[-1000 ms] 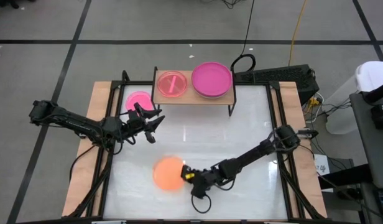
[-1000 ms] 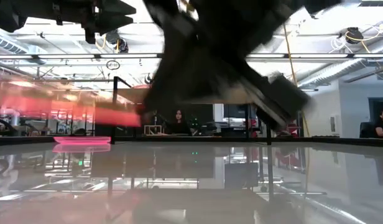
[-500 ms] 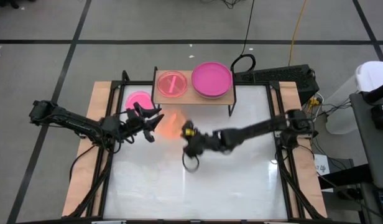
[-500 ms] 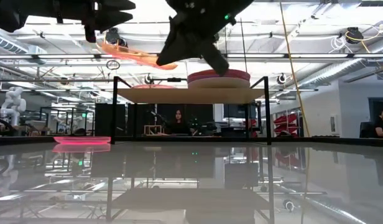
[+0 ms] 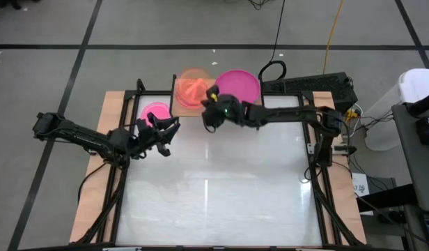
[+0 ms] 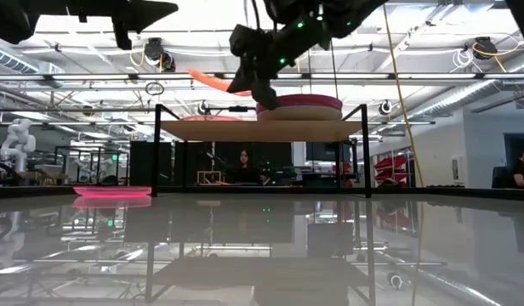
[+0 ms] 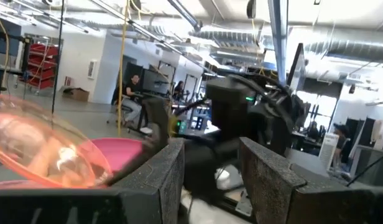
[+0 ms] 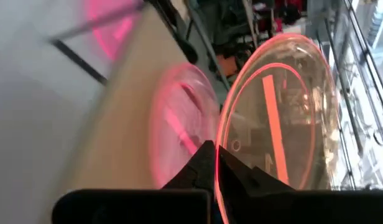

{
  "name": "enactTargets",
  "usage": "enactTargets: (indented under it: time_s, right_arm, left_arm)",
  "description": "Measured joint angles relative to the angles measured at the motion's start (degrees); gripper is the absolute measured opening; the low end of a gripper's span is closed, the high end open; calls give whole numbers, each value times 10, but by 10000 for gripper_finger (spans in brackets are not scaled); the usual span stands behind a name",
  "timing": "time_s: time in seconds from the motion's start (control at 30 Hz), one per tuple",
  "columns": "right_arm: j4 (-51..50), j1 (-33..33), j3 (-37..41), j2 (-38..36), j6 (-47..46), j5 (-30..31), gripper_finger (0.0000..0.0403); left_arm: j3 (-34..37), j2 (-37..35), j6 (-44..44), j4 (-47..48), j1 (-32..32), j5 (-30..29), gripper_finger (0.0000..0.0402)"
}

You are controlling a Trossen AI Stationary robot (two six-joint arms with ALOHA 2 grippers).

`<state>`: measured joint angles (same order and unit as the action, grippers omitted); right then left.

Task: Place and stack plates onto a shelf
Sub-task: Stack the orange transparent plate on top of the pink transparent plate on the shelf

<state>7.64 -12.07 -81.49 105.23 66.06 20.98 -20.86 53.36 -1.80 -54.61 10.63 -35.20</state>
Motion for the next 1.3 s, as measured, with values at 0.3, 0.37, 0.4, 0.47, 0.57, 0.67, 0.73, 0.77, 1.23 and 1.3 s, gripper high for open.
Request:
enactTargets:
  time_s: [0.3, 0.37, 0.4, 0.47, 0.57, 0.67, 0.73, 0.77, 1.23, 1.3]
  right_arm:
    - [-73, -16, -89, 43, -39, -39, 0]
    - [-83, -20, -89, 44, -58, -54, 0]
    - [-84, -23, -89, 43, -70, -62, 0]
    - [-86, -30, -89, 42, -89, -67, 0]
    - [-86, -38, -89, 43, -106, -77, 1]
    - [-84, -41, -87, 42, -114, -88, 8]
    - [-76, -43, -77, 42, -114, -109, 15]
    - [-68, -44, -72, 42, -114, -109, 19]
    - [-53, -44, -50, 42, -124, -120, 103]
    - [-53, -41, -50, 42, -130, -120, 121]
  left_arm:
    - [0, 0, 2, 5, -19, -9, 157]
    - [0, 0, 2, 7, -20, -9, 157]
    - [0, 0, 2, 8, -20, -9, 157]
    - [0, 0, 2, 8, -20, -9, 157]
    - [0, 0, 1, 8, -20, -9, 157]
    - [0, 0, 1, 8, -20, -9, 157]
    - [0, 0, 1, 8, -20, -9, 157]
    - [0, 0, 1, 8, -20, -9, 157]
    - [0, 0, 4, 9, -20, -9, 157]
    - [0, 0, 10, 9, -20, -9, 157]
